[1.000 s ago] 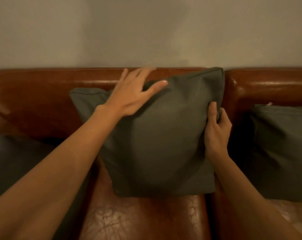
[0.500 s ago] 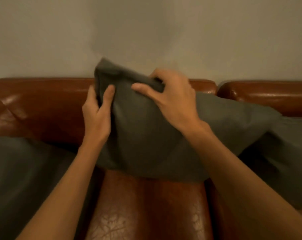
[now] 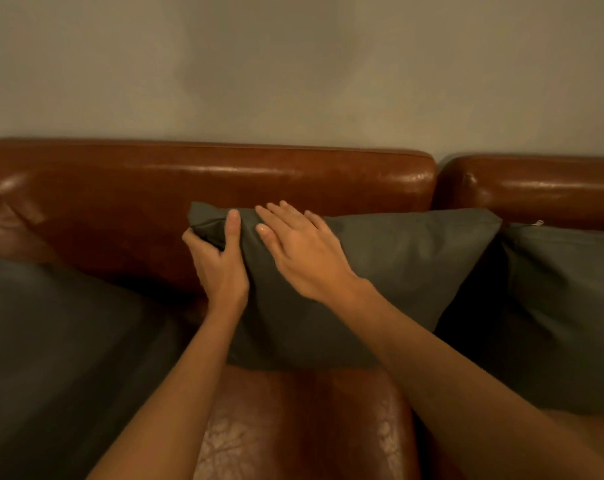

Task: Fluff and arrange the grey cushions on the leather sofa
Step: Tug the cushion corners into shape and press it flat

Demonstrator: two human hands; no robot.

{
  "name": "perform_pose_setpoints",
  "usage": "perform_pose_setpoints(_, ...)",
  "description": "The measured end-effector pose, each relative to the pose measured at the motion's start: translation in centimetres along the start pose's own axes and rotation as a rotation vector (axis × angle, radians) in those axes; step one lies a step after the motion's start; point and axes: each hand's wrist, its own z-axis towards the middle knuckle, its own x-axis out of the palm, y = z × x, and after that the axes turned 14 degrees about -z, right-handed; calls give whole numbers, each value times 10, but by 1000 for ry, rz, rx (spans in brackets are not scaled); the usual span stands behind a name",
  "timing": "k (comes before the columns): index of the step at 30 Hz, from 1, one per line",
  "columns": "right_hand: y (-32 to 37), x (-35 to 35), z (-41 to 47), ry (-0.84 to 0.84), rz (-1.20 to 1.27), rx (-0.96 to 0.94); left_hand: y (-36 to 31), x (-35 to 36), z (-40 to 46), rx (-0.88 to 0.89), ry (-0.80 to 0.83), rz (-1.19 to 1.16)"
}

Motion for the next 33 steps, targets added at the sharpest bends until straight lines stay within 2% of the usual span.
perform_pose_setpoints(2, -17, 6, -3, 8, -111, 79, 0, 2, 6, 1, -36, 34)
perform_pose_setpoints(5, -57, 3, -15, -75, -264, 194, 3, 1, 15, 6, -40, 137)
perform_pose_setpoints(8, -110, -7, -38, -170, -287, 342, 2, 1, 22, -14, -45, 193)
perform_pose_setpoints(11, -169, -16, -68, -196, -301, 564, 3, -4, 32, 11, -10, 216)
perform_pose_setpoints(13, -192, -18, -79, -218, -118, 713, 5, -8, 39, 71, 20, 231)
perform_pose_setpoints(16, -193, -16, -83, -427, 367, 855, 7, -8, 40, 168, 30, 240)
perform_pose_setpoints(18, -183, -14, -82, -515, 595, 926, 7, -7, 39, 206, 30, 233)
perform_pose_setpoints(19, -180, -13, -81, -544, 631, 922, 6, -7, 38, 228, 30, 236)
perform_pose_setpoints(24, -170, -23, -74, -759, 498, 820, -9, -20, 35, 339, -33, 330)
perform_pose_setpoints(27, -170, -30, -61, -763, 459, 842, -20, -18, 47, 384, -52, 398)
perform_pose_setpoints(29, -173, -26, -52, -699, 458, 890, -19, -10, 59, 328, -43, 490)
perform_pose_setpoints(33, -181, 4, -50, -382, 597, 1065, 6, -3, 73, -42, 44, 553)
